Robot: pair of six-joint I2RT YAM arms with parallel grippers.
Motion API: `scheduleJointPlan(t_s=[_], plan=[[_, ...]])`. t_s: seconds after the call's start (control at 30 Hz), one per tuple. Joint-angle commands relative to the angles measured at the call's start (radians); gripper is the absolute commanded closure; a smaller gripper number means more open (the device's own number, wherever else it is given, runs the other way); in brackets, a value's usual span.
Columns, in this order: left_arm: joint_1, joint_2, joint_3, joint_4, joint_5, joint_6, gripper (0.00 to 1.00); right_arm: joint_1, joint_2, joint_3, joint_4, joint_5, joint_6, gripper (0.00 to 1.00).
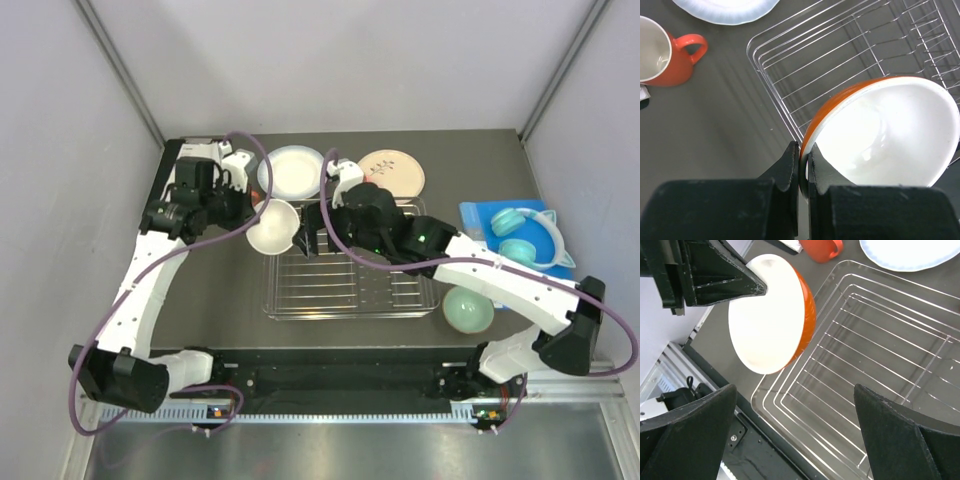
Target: Load the mixed dishes into the dish rack
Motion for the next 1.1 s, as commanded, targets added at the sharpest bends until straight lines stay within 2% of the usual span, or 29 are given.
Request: scheduleJointPlan(t_s=[0.0, 0.23, 0.43, 0.53, 0.57, 0.63, 0.67, 0.73, 0.77, 0.83, 0.87, 0.9, 1.0, 1.07], plan=[[-0.012, 0.009, 0.032, 0.073, 0.026, -0.055, 1.0, 0.016, 0.024, 0.013, 0.118, 0.018, 0.015, 0.0], [-0.016, 0.005, 0.03, 0.071, 0.094, -0.084, 1.0, 0.015, 0.103, 0.021, 0.202, 0.082, -0.002, 0.02], [-0.016, -0.008, 0.058, 0.061, 0.129, -0.118, 1.0, 0.015, 0.206, 0.055, 0.21, 0.108, 0.0, 0.13], [-0.016, -0.015, 0.06, 0.059, 0.14, -0.127, 1.0, 0.015, 0.238, 0.066, 0.209, 0.122, -0.002, 0.23], [-0.016, -0.017, 0.058, 0.058, 0.143, -0.126, 1.0, 0.015, 0.243, 0.072, 0.207, 0.133, -0.005, 0.31], [-0.016, -0.021, 0.055, 0.059, 0.147, -0.126, 1.0, 0.015, 0.248, 0.076, 0.2, 0.143, -0.008, 0.4], [-0.016, -0.024, 0.047, 0.059, 0.149, -0.126, 1.0, 0.013, 0.245, 0.078, 0.201, 0.153, -0.016, 0.49], [-0.016, -0.031, 0.035, 0.064, 0.146, -0.126, 1.0, 0.013, 0.231, 0.078, 0.2, 0.159, -0.022, 0.59], [-0.016, -0.032, 0.024, 0.067, 0.141, -0.124, 1.0, 0.013, 0.228, 0.079, 0.192, 0.168, -0.029, 0.71], [-0.016, -0.037, 0.014, 0.073, 0.138, -0.121, 1.0, 0.01, 0.214, 0.082, 0.181, 0.176, -0.034, 0.81], [-0.016, -0.038, 0.006, 0.071, 0.141, -0.121, 1.0, 0.009, 0.212, 0.084, 0.175, 0.18, -0.036, 0.93], [-0.016, -0.038, 0.001, 0.076, 0.141, -0.121, 1.0, 0.007, 0.208, 0.085, 0.16, 0.185, -0.037, 0.99], [-0.018, -0.044, -0.008, 0.082, 0.127, -0.116, 1.0, 0.006, 0.218, 0.119, 0.093, 0.212, -0.042, 1.0], [-0.016, -0.047, -0.017, 0.082, 0.1, -0.101, 0.93, 0.004, 0.226, 0.139, 0.051, 0.237, -0.054, 1.0]])
